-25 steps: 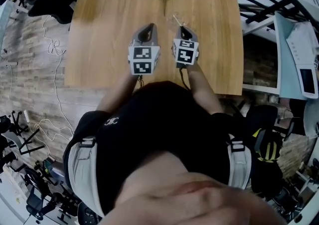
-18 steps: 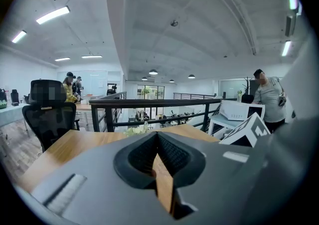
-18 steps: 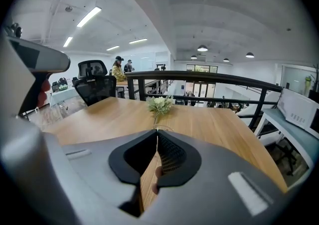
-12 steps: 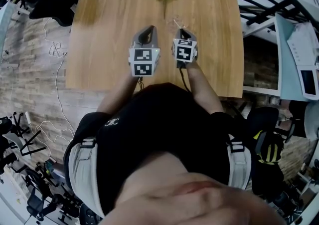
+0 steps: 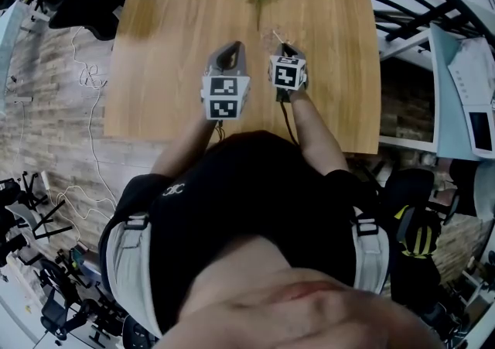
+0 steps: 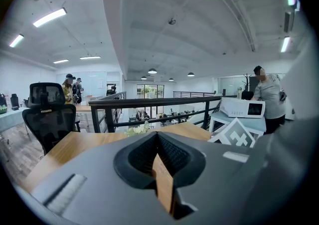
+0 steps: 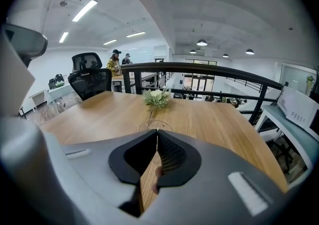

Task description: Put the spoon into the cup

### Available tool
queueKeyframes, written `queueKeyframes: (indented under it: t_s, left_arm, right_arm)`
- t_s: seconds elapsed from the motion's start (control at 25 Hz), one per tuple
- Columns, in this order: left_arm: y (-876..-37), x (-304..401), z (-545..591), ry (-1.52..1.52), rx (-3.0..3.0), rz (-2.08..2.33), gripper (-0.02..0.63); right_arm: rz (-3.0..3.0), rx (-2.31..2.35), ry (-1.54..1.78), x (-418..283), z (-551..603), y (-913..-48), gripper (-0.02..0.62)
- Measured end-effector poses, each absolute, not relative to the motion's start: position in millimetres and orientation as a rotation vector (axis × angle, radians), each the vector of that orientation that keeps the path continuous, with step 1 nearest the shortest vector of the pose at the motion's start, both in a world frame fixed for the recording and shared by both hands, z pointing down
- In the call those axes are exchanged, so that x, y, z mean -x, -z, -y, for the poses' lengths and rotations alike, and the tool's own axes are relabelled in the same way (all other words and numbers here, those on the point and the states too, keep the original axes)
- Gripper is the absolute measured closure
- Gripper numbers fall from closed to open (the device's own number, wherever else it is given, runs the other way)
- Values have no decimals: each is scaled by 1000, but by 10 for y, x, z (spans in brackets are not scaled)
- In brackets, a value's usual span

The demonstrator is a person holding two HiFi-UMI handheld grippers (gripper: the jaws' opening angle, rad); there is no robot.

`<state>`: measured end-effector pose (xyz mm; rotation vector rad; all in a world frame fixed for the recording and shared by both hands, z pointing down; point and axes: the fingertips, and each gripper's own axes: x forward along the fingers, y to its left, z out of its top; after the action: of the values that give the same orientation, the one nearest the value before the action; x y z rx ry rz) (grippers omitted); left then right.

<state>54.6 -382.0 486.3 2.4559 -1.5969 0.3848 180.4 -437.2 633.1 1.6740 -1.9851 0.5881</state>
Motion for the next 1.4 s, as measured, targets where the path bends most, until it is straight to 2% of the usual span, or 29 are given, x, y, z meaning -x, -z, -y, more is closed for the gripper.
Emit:
queueKeyframes:
  t_s: [0.6, 1.4]
  left_arm:
    - [-4906, -613, 3794, -408, -2458, 1581, 594]
    - [-4922, -574, 3765, -407, -2463, 1572, 594]
  right_arm:
    - [1946, -1705, -795, -1832, 4421, -6623, 588]
    - [1931, -1664, -810, -1737, 4358, -6877, 588]
